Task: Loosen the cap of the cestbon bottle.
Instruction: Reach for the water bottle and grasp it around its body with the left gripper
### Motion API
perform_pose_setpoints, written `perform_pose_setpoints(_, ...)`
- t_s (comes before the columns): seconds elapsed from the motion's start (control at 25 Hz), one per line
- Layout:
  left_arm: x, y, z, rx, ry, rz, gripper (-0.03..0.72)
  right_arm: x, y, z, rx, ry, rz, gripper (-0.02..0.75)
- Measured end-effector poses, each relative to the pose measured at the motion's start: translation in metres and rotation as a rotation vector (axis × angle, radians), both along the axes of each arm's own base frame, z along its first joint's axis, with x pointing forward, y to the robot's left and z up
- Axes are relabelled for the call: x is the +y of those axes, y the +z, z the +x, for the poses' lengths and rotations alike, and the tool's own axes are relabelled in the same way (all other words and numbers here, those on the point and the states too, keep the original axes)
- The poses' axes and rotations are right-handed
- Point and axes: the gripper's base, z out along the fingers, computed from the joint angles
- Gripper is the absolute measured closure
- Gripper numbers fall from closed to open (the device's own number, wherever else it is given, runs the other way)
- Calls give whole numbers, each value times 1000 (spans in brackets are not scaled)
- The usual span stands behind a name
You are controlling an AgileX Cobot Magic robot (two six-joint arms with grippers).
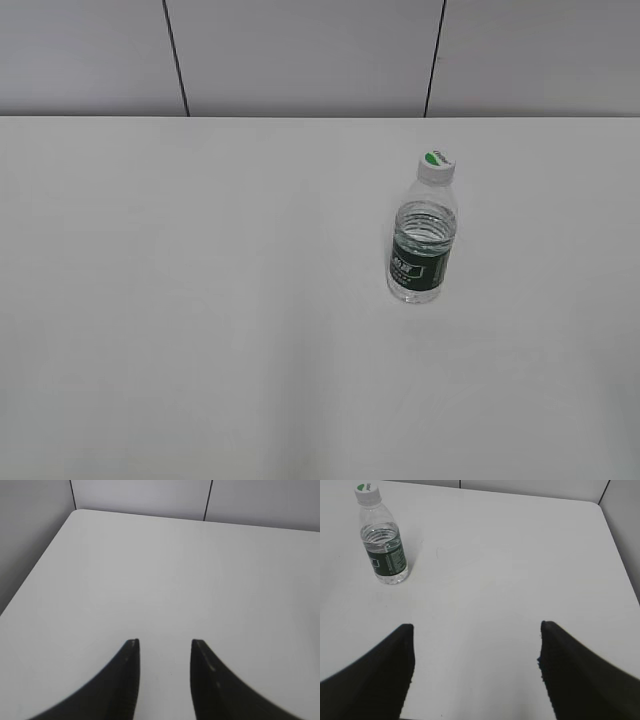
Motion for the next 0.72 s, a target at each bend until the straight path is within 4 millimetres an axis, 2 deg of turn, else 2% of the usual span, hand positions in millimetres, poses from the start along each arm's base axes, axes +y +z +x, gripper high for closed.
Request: perform_pose_setpoints(0.72,0,0,0,-1,0,0,421,0,0,0,0,0,0,148)
